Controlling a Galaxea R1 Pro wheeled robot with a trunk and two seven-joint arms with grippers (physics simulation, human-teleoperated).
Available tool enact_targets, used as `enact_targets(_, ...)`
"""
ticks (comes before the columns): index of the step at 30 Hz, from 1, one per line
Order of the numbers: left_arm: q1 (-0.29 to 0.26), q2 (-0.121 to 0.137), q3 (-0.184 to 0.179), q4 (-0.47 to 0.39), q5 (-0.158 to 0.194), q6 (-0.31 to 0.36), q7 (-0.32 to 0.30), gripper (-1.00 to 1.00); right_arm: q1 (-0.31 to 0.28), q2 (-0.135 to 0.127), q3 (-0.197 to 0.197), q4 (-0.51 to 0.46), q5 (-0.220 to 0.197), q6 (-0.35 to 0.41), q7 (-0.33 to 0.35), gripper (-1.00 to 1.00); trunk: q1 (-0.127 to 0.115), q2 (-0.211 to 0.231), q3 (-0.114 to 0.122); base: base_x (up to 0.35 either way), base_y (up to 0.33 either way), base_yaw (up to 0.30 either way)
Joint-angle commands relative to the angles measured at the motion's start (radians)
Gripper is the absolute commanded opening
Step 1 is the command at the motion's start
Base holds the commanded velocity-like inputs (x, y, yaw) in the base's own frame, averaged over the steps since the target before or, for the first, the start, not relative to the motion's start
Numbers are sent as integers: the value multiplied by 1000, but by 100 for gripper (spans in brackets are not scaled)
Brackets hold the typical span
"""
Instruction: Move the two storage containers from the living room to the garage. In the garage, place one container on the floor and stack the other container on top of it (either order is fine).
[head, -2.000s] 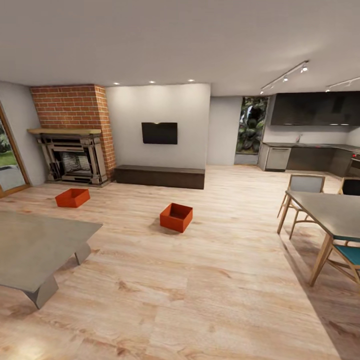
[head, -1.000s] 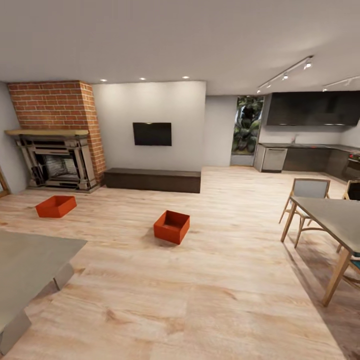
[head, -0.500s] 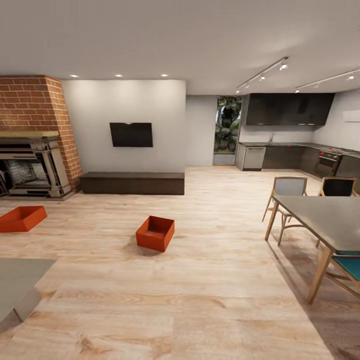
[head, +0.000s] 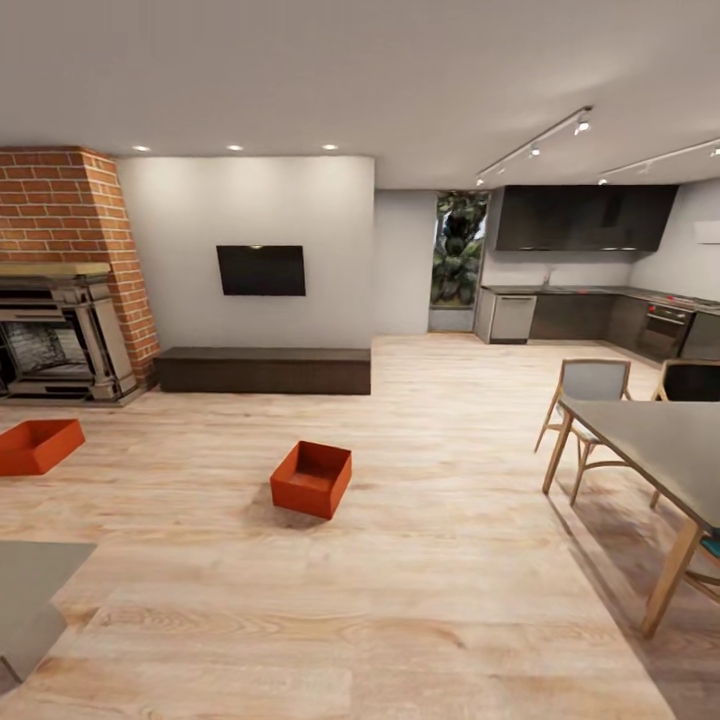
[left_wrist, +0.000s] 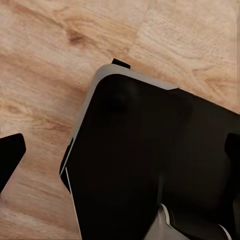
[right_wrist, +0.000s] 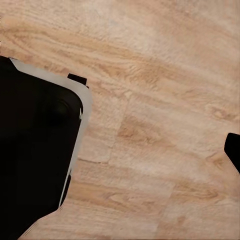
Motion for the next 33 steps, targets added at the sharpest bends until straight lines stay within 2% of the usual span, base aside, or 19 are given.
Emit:
enact_targets(1, 0, 0, 3, 0, 0, -2, 1, 100, -1, 0, 3, 3, 5, -4, -5, 100, 1, 0, 0, 323, 132, 0)
enact_targets(33, 0, 0, 3, 0, 0, -2, 0, 100, -1, 0, 3, 3, 5, -5, -5, 100, 1, 0, 0, 312, 188, 0)
